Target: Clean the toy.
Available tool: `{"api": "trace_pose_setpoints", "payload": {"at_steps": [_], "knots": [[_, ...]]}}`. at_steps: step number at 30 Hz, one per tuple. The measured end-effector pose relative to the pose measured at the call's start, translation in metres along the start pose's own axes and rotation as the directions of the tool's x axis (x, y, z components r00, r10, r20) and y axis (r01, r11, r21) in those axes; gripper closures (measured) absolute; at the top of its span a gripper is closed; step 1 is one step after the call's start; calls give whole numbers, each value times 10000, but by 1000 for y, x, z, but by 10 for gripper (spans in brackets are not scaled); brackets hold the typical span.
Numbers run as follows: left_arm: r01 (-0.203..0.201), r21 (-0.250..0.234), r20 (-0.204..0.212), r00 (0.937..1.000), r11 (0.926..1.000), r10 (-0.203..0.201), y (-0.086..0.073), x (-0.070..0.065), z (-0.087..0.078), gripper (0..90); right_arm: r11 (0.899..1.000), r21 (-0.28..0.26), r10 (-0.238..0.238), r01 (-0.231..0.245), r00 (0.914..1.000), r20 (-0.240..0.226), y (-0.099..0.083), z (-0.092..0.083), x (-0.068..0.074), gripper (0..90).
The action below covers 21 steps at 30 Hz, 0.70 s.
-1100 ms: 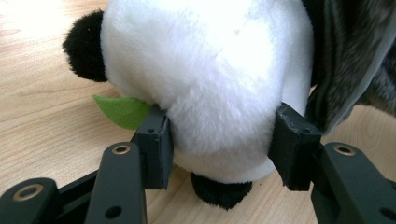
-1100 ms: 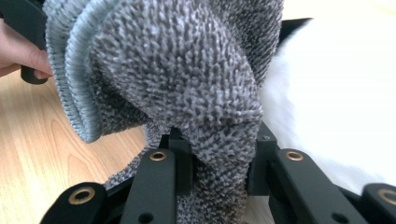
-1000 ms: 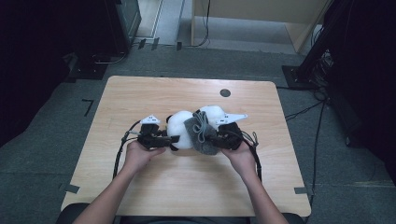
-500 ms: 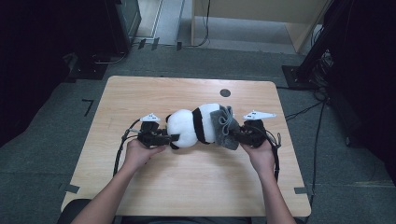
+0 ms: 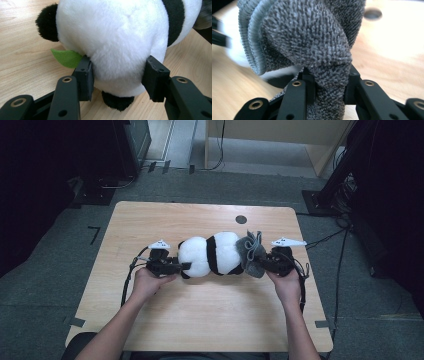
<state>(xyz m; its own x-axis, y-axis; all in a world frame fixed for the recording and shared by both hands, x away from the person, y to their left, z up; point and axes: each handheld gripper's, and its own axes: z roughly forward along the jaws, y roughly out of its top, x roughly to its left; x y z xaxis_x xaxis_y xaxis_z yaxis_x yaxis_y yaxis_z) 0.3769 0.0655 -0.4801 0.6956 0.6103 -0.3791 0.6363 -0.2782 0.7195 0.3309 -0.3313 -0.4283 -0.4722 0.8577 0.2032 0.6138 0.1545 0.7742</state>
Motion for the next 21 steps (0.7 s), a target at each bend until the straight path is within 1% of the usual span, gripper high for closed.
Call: {"api": "trace_pose_setpoints", "payload": {"at_steps": [2, 3, 5, 7, 9, 11, 12, 14, 16, 17, 18, 19, 21], "knots": [[36, 14, 3, 10000, 10000, -36, 1, 0, 0, 493, 9993, -371, -59, 43, 9991, -430, 8, -12, 9, 728], [62, 16, 16, 10000, 10000, -62, 1, 0, 0, 495, 9984, -534, -226, 195, 9980, -583, 13, -17, 16, 731], [117, 20, 45, 9999, 9999, -117, 1, 0, 0, 498, 9946, -806, -722, 655, 9940, -822, 21, -23, 32, 731], [136, 32, 56, 9999, 9999, -136, 2, 1, 0, 502, 9895, -949, -1200, 1092, 9859, -1168, 26, -23, 49, 730], [197, 40, 69, 9998, 9998, -198, 3, 0, 0, 508, 9863, -854, -1533, 1413, 9758, -1562, 28, -17, 67, 730], [253, 92, 82, 9996, 9996, -254, 4, 0, 0, 515, 9835, -681, -1780, 1675, 9632, -2015, 27, -7, 83, 730], [287, 54, 103, 9995, 9996, -288, 5, 0, 0, 519, 9816, -594, -1905, 1817, 9543, -2301, 25, 0, 91, 730], [365, 35, 152, 9992, 9993, -365, 5, 1, 0, 526, 9763, -441, -2154, 2118, 9334, -2870, 21, 15, 106, 729], [368, 98, 142, 9992, 9993, -370, 7, 1, 0, 530, 9736, -226, -2211, 2273, 9132, -3423, 16, 33, 120, 729], [376, 132, 136, 9992, 9992, -378, 8, 1, 0, 532, 9708, -49, -2253, 2398, 9050, -3608, 12, 41, 127, 729], [361, 139, 125, 9993, 9993, -363, 8, 0, 0, 534, 9652, 159, -2361, 2612, 8957, -3767, 8, 53, 134, 729], [346, 142, 119, 9993, 9993, -347, 9, 0, 0, 535, 9614, 288, -2422, 2738, 8910, -3841, 5, 61, 139, 729], [339, 154, 111, 9994, 9993, -341, 9, 0, 0, 538, 9485, 601, -2650, 3109, 8833, -3867, -3, 80, 148, 729]]}}
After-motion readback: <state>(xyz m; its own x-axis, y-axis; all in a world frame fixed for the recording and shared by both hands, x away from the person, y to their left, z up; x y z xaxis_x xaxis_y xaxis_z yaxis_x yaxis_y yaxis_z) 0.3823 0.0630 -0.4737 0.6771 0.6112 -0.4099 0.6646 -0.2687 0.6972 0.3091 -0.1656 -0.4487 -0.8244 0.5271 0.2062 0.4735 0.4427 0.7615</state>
